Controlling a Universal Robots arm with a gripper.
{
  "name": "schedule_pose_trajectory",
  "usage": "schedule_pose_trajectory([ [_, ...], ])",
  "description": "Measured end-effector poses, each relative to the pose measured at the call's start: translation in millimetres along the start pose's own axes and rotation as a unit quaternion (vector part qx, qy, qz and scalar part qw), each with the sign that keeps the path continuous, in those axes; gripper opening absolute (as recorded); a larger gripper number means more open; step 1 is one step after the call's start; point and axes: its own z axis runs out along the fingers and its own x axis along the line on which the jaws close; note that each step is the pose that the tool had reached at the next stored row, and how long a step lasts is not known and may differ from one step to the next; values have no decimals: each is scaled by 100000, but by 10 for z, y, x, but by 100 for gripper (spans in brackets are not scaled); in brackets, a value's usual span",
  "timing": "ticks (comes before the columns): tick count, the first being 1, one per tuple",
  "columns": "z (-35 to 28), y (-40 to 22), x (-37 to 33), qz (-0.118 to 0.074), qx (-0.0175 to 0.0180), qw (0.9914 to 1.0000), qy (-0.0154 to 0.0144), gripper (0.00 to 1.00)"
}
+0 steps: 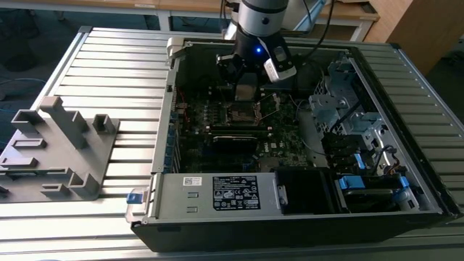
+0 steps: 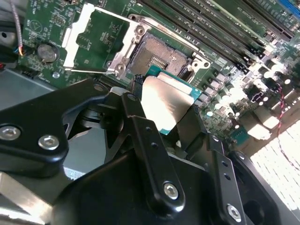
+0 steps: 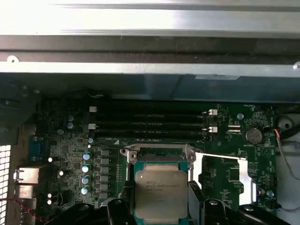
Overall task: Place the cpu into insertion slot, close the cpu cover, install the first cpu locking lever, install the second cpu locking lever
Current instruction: 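Place the cpu into insertion slot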
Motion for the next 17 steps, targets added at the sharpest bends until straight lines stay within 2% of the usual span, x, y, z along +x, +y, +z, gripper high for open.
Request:
schedule_pose_trajectory([
  [11,196,-30,25,-301,-3,100000,22,54],
  [17,216,-32,5,-297,40,100000,26,54],
])
